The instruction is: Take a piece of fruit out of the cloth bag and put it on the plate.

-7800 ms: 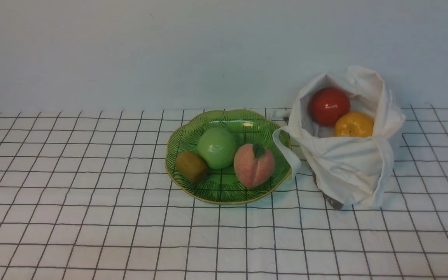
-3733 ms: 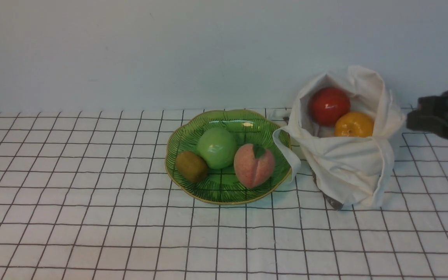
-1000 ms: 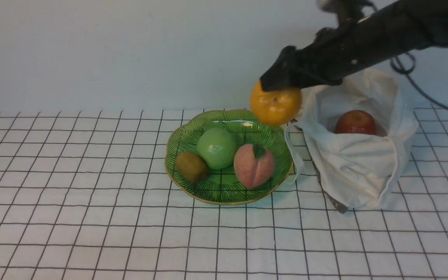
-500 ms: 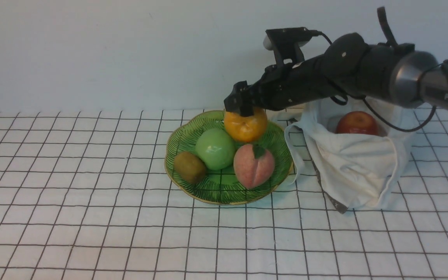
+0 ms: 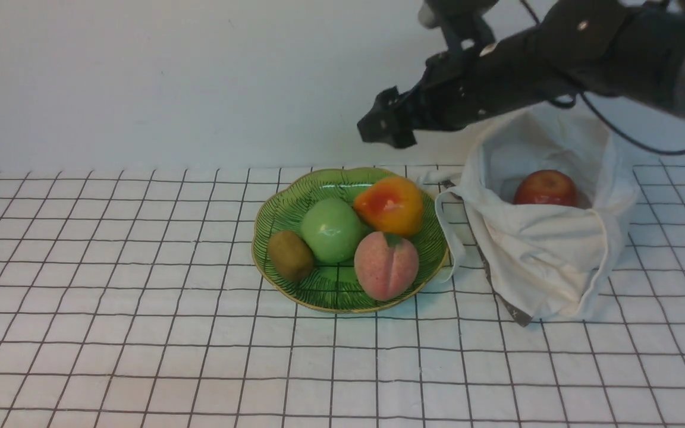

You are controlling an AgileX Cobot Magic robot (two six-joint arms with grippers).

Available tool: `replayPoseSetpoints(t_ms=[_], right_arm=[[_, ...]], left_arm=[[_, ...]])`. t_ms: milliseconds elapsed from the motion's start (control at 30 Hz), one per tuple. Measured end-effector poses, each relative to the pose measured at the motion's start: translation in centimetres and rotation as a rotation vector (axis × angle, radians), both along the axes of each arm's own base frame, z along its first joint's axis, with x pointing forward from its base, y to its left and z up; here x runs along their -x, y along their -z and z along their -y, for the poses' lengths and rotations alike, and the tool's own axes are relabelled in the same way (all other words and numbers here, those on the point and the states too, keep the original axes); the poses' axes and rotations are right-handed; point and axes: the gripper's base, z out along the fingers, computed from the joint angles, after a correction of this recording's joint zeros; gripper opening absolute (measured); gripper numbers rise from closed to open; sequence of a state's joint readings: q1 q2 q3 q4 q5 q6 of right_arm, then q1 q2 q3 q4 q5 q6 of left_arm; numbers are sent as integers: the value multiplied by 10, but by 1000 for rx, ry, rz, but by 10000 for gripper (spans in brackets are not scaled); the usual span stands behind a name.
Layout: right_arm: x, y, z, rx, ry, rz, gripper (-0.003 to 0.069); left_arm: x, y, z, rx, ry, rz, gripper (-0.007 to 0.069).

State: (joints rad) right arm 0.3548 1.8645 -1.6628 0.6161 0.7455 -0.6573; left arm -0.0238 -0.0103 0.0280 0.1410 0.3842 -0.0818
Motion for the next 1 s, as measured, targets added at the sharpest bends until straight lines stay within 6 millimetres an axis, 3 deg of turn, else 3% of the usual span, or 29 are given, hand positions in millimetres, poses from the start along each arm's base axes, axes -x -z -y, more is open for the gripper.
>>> replayPoseSetpoints(t_ms=[33,67,200,233,300,333,367,467,500,533,567,600,667,700,800,967,1000], right_arm=[[13,-21,8,4,-8,12,580],[15,-24,9,6,-10,16,580],[77,-103,46,30,15,98,402],[86,-112,51,41,27,114,367],[120,-141,67,56,52,164,286],[148,-160,80,68,82,191,214],[148,-159,81,70,88,189,205],[220,-191,108,72,156,223,56],[224,-193,110,71,160,226,56],[262,-205,125,61,203,271,10],[266,-206,127,58,208,278,10],[295,-212,138,38,245,330,-3],[341,-210,156,-5,298,414,-12],[352,-208,160,-21,311,442,-12],[394,-171,175,-116,355,610,-12],[398,-117,176,-209,368,726,-12],[392,-95,174,-246,371,747,-13]], left_arm=[[0,0,0,0,0,0,-8],[0,0,0,0,0,0,-8],[0,0,0,0,0,0,-8],[0,0,0,0,0,0,-8],[0,0,0,0,0,0,-8],[0,0,0,0,0,0,-8],[0,0,0,0,0,0,-8],[0,0,0,0,0,0,-8],[0,0,0,0,0,0,-8],[0,0,0,0,0,0,-8],[0,0,0,0,0,0,-8],[0,0,0,0,0,0,-8],[0,0,0,0,0,0,-8],[0,0,0,0,0,0,-8],[0,0,0,0,0,0,-8],[0,0,0,0,0,0,-8],[0,0,0,0,0,0,-8]])
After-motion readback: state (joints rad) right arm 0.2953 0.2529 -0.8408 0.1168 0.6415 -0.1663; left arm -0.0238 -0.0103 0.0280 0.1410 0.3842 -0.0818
